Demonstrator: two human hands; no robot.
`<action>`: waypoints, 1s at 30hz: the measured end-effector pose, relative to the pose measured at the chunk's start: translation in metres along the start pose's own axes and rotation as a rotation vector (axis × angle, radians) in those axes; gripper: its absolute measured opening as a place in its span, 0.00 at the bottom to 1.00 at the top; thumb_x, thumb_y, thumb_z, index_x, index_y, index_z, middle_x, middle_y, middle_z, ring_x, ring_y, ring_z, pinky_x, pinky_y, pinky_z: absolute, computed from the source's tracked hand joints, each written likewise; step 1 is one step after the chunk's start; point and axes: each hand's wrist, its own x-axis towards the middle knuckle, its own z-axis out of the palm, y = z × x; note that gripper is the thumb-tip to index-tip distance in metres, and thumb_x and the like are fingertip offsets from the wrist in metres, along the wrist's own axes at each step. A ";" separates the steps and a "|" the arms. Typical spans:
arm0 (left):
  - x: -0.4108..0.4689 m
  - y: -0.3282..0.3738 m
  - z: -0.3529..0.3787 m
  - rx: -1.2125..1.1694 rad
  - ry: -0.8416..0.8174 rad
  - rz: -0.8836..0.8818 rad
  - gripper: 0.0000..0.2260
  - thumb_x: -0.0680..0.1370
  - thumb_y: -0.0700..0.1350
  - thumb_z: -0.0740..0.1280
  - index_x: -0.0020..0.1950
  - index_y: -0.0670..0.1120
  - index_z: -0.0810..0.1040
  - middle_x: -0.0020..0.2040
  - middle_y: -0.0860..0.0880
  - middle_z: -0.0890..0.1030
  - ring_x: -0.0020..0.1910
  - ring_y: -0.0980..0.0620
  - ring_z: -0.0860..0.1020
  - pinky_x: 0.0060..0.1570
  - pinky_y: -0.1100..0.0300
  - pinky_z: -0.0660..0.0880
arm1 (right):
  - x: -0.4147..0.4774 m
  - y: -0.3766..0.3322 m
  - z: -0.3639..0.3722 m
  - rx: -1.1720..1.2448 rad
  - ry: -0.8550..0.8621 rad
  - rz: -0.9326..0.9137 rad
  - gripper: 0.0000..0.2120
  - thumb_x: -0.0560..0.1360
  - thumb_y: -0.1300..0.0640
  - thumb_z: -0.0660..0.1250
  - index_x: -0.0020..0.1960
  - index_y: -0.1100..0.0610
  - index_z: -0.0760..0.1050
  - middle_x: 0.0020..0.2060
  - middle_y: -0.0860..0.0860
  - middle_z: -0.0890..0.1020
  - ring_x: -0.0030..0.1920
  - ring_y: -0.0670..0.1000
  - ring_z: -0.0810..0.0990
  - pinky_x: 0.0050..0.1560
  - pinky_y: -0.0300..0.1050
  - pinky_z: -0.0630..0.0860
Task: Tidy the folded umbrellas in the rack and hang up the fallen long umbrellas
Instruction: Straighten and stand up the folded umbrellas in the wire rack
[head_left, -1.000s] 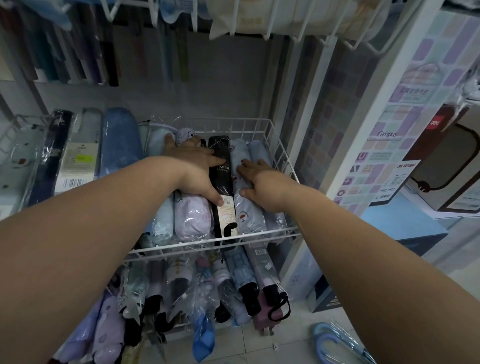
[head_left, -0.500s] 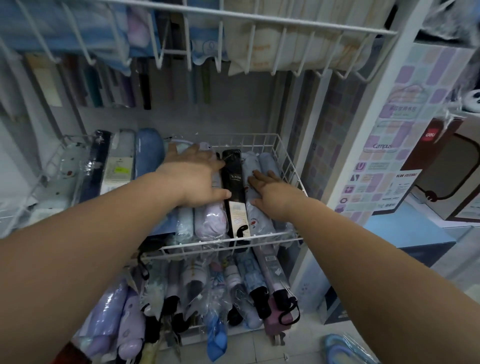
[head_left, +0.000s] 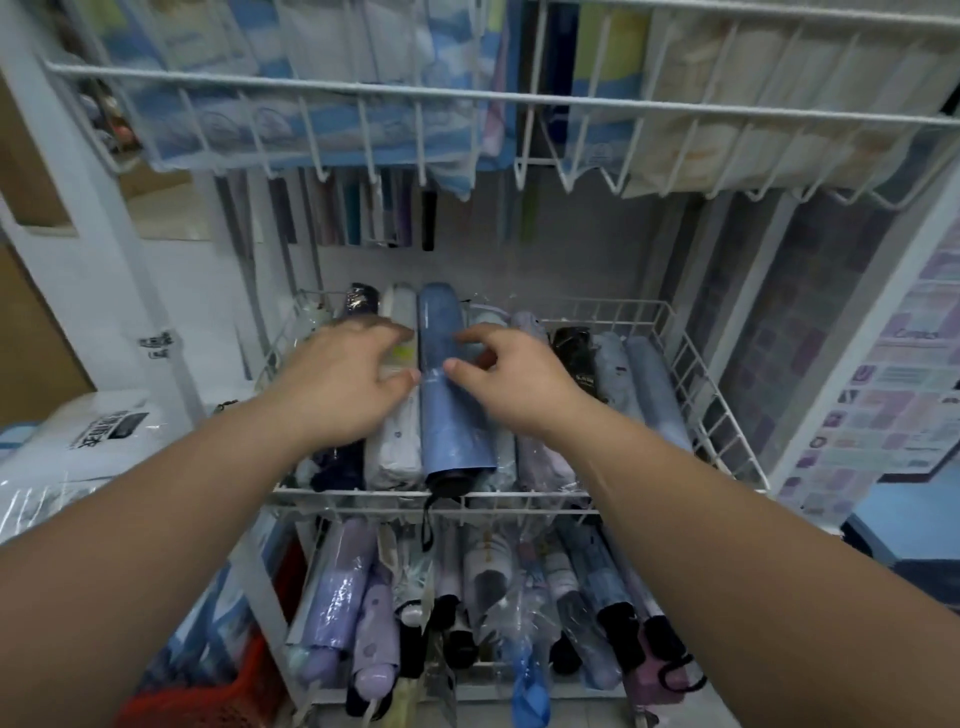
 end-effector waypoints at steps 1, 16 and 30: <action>-0.004 -0.003 0.006 0.001 -0.034 0.011 0.38 0.69 0.70 0.51 0.75 0.54 0.70 0.74 0.46 0.72 0.72 0.42 0.70 0.69 0.44 0.69 | 0.002 -0.004 0.005 -0.018 -0.020 0.008 0.25 0.78 0.44 0.68 0.73 0.49 0.72 0.62 0.53 0.81 0.58 0.54 0.80 0.53 0.42 0.75; -0.018 -0.006 0.033 -0.063 -0.119 -0.034 0.33 0.75 0.74 0.53 0.79 0.67 0.55 0.82 0.58 0.48 0.81 0.48 0.49 0.75 0.34 0.50 | 0.012 -0.018 0.031 0.412 0.053 0.270 0.33 0.71 0.62 0.75 0.73 0.49 0.70 0.59 0.49 0.77 0.58 0.55 0.80 0.57 0.52 0.81; 0.002 0.089 0.012 -0.509 -0.116 0.103 0.40 0.73 0.61 0.73 0.80 0.62 0.57 0.75 0.56 0.70 0.74 0.57 0.66 0.66 0.64 0.63 | -0.021 0.022 -0.063 0.836 0.166 0.264 0.27 0.72 0.70 0.73 0.68 0.54 0.75 0.50 0.60 0.85 0.43 0.54 0.86 0.42 0.48 0.84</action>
